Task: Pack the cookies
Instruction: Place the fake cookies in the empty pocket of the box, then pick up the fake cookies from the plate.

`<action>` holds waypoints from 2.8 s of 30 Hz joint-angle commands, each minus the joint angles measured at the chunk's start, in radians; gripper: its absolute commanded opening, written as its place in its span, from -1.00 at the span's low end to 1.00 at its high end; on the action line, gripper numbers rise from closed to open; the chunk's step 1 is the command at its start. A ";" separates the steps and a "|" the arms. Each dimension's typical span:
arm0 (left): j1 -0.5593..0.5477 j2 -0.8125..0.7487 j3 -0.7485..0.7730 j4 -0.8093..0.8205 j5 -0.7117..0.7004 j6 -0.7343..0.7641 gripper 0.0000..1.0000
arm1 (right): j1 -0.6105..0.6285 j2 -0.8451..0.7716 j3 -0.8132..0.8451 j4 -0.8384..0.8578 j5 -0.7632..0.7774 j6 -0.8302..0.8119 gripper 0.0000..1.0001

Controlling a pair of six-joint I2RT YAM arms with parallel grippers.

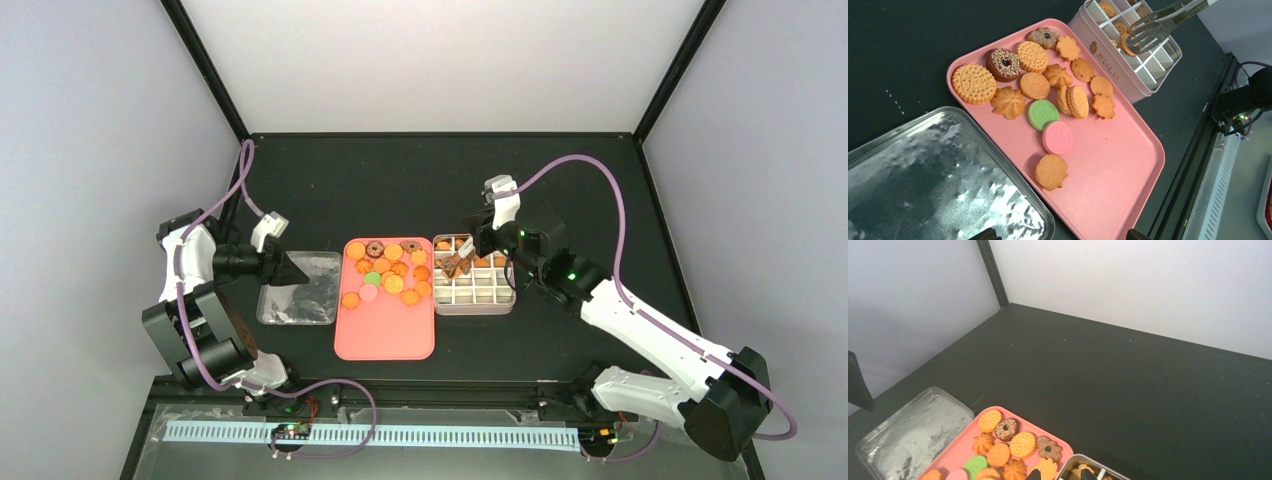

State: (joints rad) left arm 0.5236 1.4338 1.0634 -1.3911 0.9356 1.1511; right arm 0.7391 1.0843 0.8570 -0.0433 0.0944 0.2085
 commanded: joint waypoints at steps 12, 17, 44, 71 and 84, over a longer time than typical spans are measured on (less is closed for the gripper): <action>0.009 0.013 0.032 -0.012 0.035 0.036 0.34 | 0.001 -0.070 -0.016 0.033 -0.115 0.003 -0.67; 0.009 0.011 0.030 -0.012 0.031 0.037 0.34 | 0.002 -0.081 0.000 0.030 -0.085 -0.008 -0.64; 0.009 0.009 0.011 0.007 0.020 0.019 0.35 | 0.377 0.414 0.350 0.036 -0.086 -0.071 -0.62; 0.009 0.034 -0.043 0.068 -0.011 -0.001 0.34 | 0.379 0.634 0.474 0.117 -0.021 -0.093 -0.60; 0.009 0.027 -0.059 0.104 -0.022 -0.019 0.33 | 0.379 0.615 0.374 0.132 -0.010 -0.057 -0.63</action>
State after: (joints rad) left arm 0.5236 1.4754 0.9848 -1.3079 0.9009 1.1244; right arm 1.1152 1.7168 1.2709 0.0872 0.0700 0.1257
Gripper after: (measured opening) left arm 0.664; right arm 0.193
